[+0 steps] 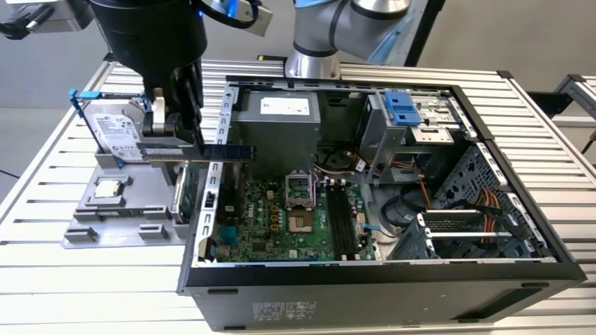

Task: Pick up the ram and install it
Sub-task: 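Pick up the ram and move it above insertion slot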

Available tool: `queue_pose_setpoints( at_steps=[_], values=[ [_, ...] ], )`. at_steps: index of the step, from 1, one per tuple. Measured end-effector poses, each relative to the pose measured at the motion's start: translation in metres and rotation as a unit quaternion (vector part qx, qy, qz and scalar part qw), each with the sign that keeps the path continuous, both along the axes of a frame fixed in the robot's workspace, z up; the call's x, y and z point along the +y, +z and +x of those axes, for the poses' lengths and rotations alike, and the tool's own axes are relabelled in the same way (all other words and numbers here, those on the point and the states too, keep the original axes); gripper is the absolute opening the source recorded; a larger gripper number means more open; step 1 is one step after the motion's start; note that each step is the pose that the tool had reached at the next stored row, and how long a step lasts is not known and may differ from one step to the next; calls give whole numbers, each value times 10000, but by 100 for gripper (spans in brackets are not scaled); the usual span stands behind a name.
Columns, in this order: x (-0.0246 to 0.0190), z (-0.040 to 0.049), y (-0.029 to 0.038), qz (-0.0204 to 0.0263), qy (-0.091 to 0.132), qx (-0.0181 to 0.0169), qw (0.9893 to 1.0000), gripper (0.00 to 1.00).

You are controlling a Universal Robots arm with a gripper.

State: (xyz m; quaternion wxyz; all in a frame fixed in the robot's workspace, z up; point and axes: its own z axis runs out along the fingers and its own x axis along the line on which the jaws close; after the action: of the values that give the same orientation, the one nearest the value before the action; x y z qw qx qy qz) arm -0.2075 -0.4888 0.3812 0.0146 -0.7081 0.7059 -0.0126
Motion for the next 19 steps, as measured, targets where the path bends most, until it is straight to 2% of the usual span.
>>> queue_pose_setpoints(
  at_steps=[19],
  values=[
    [0,425,0,0,-21,4,10000,0]
  ],
)
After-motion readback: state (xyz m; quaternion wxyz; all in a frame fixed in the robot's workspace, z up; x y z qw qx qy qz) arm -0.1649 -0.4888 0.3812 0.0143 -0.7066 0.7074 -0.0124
